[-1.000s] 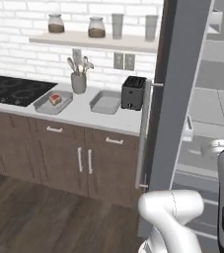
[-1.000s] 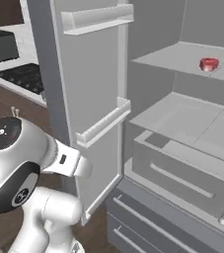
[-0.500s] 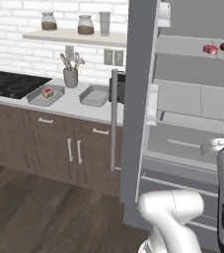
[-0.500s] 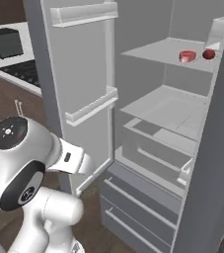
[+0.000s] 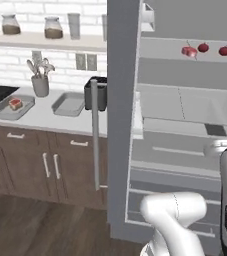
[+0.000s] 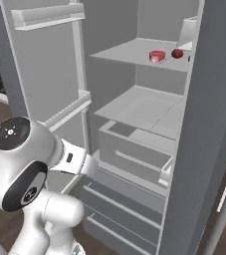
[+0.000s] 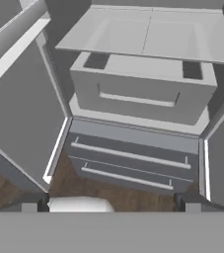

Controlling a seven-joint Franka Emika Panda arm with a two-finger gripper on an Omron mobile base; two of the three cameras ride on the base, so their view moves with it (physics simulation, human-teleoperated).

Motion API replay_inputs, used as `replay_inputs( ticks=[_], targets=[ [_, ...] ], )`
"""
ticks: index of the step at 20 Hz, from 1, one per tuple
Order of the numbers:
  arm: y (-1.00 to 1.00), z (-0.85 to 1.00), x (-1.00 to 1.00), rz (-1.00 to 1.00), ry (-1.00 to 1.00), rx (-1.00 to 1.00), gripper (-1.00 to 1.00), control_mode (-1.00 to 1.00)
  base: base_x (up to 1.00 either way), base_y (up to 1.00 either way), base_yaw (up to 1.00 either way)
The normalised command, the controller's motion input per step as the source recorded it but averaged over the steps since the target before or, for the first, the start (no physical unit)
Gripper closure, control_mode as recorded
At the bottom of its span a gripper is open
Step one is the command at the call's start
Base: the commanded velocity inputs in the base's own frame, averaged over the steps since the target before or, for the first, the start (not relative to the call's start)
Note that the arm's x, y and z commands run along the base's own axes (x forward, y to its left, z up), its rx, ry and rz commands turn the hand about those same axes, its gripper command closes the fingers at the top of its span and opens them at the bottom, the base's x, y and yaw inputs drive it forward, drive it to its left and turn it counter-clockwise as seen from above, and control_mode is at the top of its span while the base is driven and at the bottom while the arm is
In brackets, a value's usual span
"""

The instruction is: Place one tomato and one steak in each tupperware on the nearby counter, to pack two identical lunches.

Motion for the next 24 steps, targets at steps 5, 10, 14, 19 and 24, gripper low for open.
replay_inputs(
  ticks=[5, 10, 14, 19, 24],
  targets=[
    [0.00, 0.00, 0.00, 0.00, 0.00, 0.00, -1.00, 1.00, 0.16, -0.23, -0.36],
    [0.00, 0.00, 0.00, 0.00, 0.00, 0.00, -1.00, 1.00, 0.48, 0.00, -0.34],
    [0.00, 0.00, 0.00, 0.00, 0.00, 0.00, -1.00, 1.00, 0.59, -0.03, -0.21],
    [0.00, 0.04, 0.12, 0.00, 0.00, 0.00, -1.00, -1.00, 0.54, 0.00, -0.02],
    [0.03, 0.80, 0.14, 0.01, -0.05, 0.00, -1.00, -1.00, 0.00, 0.00, 0.00]
  ],
)
